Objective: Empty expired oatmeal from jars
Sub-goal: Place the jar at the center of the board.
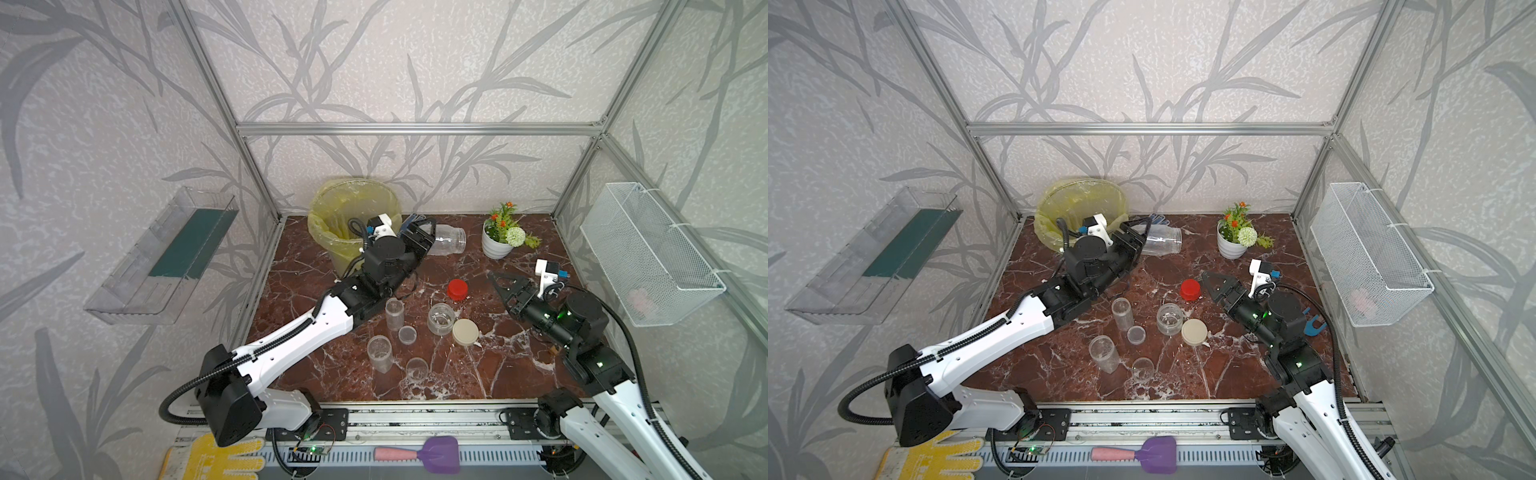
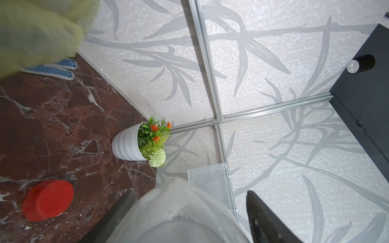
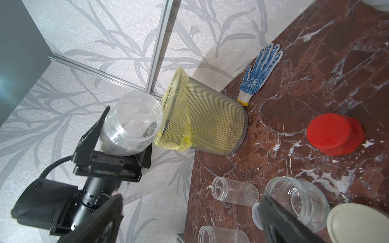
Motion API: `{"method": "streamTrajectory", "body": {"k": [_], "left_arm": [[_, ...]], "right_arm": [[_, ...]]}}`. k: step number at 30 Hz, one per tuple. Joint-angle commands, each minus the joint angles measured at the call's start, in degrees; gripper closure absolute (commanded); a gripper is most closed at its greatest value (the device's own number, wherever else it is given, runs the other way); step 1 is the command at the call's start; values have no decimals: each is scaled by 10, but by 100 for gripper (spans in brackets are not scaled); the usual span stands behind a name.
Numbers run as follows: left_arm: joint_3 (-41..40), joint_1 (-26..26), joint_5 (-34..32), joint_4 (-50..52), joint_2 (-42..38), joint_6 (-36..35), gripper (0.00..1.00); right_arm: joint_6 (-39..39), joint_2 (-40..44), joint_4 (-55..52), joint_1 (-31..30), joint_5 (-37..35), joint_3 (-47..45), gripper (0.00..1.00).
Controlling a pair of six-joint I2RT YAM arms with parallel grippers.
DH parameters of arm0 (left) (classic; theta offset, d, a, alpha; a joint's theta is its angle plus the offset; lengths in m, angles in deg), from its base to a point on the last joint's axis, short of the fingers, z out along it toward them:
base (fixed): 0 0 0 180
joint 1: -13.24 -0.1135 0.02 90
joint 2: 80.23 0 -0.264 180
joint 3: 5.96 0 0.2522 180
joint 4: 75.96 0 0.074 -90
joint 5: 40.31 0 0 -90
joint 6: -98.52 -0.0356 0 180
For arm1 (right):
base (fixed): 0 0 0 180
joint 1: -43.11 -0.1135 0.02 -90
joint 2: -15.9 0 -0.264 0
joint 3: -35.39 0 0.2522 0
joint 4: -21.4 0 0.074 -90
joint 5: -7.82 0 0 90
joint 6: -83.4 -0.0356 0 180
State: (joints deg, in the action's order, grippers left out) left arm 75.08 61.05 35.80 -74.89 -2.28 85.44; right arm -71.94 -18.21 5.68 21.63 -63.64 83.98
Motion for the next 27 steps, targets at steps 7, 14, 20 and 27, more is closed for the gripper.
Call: {"method": "streamTrajectory", "body": {"k": [7, 14, 20, 27], "left_arm": [[-20, 74, -84, -148, 88, 69, 100], [-21, 82, -76, -152, 96, 82, 100], [-40, 89, -66, -184, 103, 106, 100], [-53, 95, -43, -217, 122, 134, 100]], "right_arm": [[-44, -10, 123, -84, -98, -28, 1], [-59, -18, 157, -103, -152, -43, 1], [-82, -58, 211, -104, -158, -47, 1], [-97, -101, 270, -104, -160, -42, 1]]}}
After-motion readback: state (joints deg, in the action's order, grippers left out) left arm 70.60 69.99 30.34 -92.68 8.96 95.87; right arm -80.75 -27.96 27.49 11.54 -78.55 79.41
